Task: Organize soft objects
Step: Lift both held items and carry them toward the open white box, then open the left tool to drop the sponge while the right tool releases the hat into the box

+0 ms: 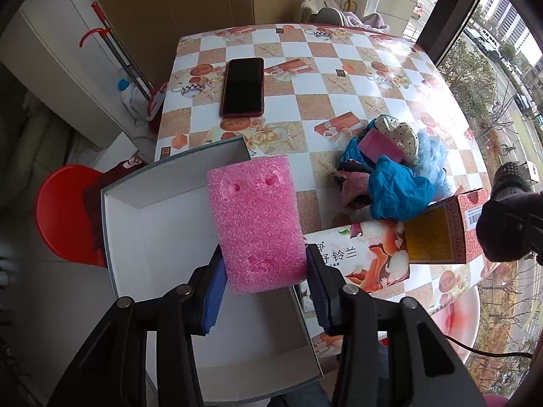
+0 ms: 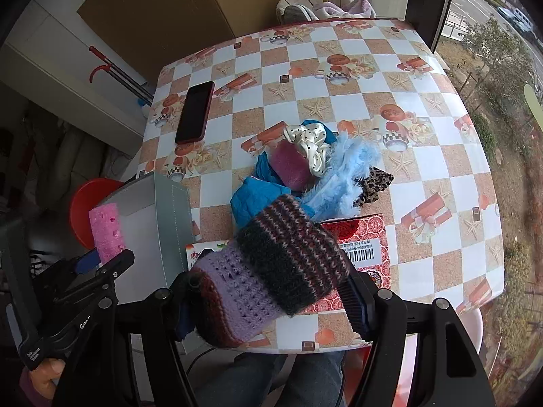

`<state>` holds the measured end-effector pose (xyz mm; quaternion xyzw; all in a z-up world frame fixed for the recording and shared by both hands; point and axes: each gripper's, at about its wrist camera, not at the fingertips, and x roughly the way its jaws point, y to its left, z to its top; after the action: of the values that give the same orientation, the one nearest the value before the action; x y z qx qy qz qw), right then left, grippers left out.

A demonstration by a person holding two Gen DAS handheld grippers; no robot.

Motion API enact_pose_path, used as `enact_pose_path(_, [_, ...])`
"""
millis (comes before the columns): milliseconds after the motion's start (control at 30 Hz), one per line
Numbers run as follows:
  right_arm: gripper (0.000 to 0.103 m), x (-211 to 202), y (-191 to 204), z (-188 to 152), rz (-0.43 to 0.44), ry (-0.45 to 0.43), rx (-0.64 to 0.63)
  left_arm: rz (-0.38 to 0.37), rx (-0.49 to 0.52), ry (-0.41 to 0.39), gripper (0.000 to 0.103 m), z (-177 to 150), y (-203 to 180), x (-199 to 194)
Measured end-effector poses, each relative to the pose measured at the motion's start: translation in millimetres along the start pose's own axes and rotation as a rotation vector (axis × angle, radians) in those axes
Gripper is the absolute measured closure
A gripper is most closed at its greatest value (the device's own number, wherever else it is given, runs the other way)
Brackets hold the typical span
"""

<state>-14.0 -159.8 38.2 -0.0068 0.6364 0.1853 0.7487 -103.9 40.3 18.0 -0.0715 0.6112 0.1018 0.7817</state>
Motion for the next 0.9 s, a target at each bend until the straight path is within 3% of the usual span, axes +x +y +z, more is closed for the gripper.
enact_pose_path(600, [0.033, 47.8, 134.5, -35.2, 0.082, 0.146, -0.370, 0.058, -0.082, 0.114, 0.054, -69.7, 76.8, 20.8])
enact_pose_path(900, [0.033, 71.1, 175.0, -54.9, 0.097, 0.231, -0.526, 0.065, -0.098, 0.167, 0.054, -97.6, 97.7, 31.9])
